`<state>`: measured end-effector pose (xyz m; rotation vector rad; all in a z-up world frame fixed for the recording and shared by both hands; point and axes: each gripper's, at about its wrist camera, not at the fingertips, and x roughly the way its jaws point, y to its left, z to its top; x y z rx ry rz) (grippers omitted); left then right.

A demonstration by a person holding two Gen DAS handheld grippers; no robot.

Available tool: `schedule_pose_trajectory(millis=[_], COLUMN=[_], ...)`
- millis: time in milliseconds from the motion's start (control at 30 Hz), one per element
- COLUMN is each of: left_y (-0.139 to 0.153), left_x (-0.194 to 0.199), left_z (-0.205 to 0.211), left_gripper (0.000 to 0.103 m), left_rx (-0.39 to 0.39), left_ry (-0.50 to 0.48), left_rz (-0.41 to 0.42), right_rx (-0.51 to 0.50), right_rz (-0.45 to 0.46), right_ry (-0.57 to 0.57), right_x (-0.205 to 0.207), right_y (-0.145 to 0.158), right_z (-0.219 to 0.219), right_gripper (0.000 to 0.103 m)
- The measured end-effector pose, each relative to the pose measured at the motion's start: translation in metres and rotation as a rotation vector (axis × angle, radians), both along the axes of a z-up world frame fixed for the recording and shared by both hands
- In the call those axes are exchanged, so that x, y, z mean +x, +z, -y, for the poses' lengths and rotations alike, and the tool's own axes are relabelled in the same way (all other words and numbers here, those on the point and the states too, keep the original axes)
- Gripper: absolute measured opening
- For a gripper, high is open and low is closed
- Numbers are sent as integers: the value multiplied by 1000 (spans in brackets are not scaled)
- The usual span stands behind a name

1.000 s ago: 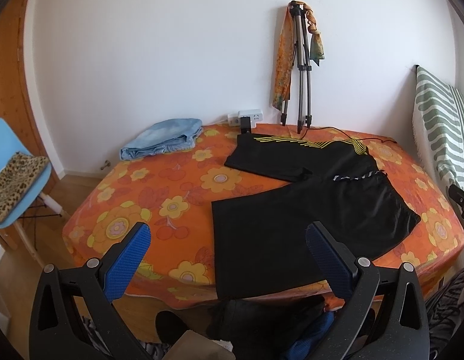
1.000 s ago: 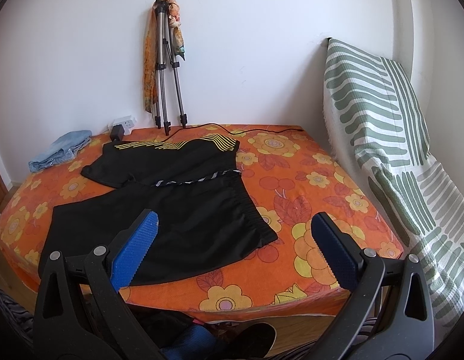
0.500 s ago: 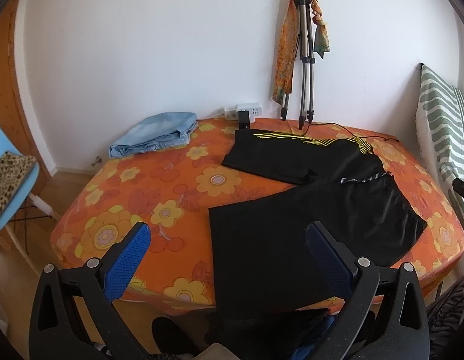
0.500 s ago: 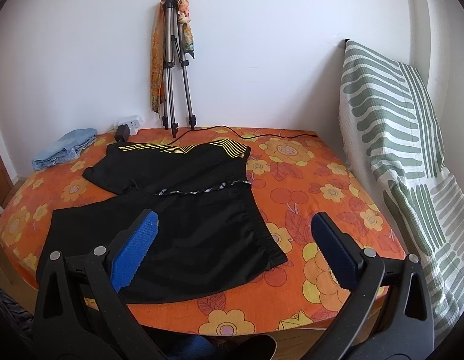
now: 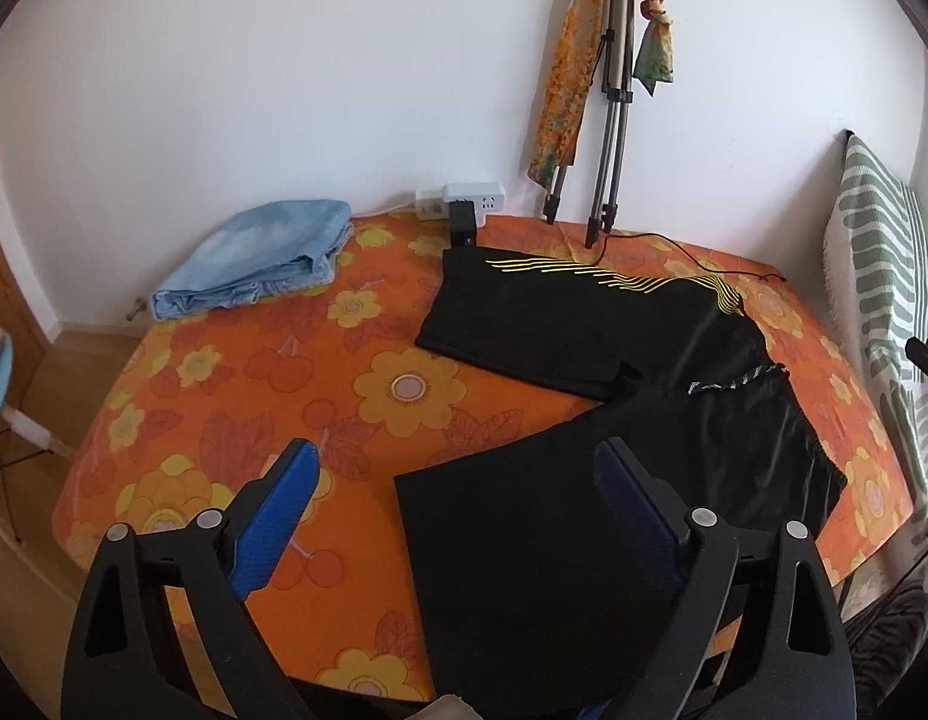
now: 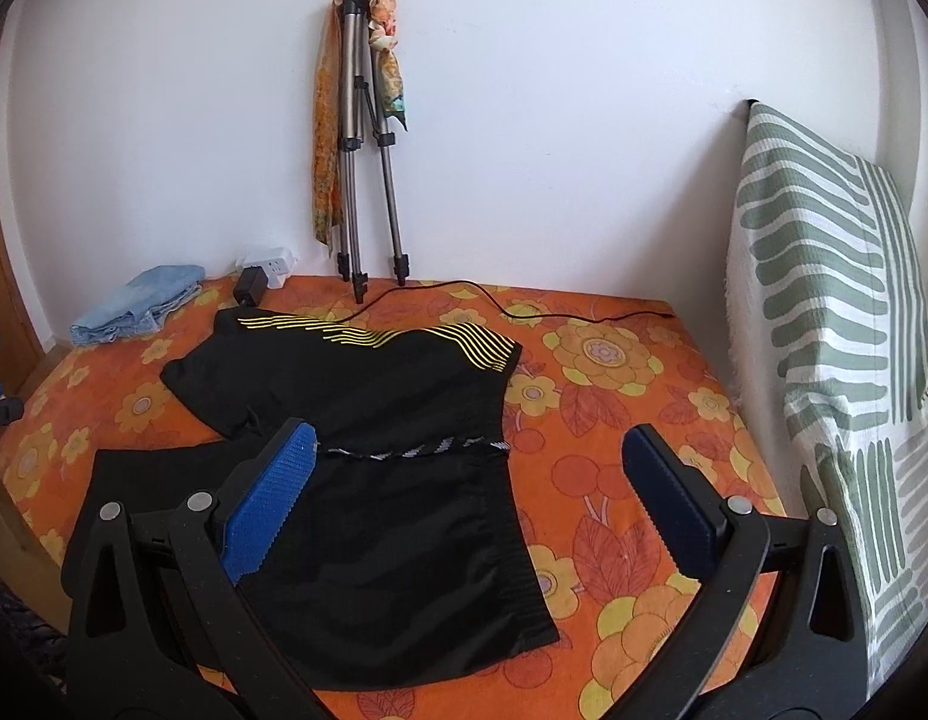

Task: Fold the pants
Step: 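Move both tools toward the waistband of the black shorts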

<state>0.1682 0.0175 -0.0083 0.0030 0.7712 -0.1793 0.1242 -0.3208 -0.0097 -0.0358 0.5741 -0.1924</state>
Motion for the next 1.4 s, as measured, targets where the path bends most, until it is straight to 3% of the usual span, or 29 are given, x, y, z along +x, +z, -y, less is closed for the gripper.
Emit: schedule_pose_trajectory(millis=[200, 433, 567, 700, 800, 1067, 1167, 1400], left_y=[2, 3, -2, -15, -28, -68, -83, -106], left_x=[53, 122, 168, 217, 248, 312, 333, 365], left_z=[-5, -4, -8, -6, -2, 9, 8, 14], left_gripper=[77, 69, 64, 63, 62, 62, 62, 62], left_rx=[33, -3, -67, -132, -155, -121, -150, -137], left_ry=[-20, -72, -76, -87, -93, -104, -99, -107], left_rz=[-10, -68, -115, -174, -215, -290, -323, -361], right_rx=[-61, -15, 7, -1, 18, 55, 87, 87], right_rz=[-35, -108, -151, -215, -270, -419, -459, -520], right_ry=[90, 230, 307, 385, 422, 440, 443, 495], right_x=[50, 123, 168, 216, 250, 335, 358, 383], right_y=[10, 13, 7, -10, -29, -90, -110, -139], right_z=[0, 3, 2, -6, -9, 1, 8, 10], right_gripper=[103, 93, 87, 86, 80, 72, 72, 72])
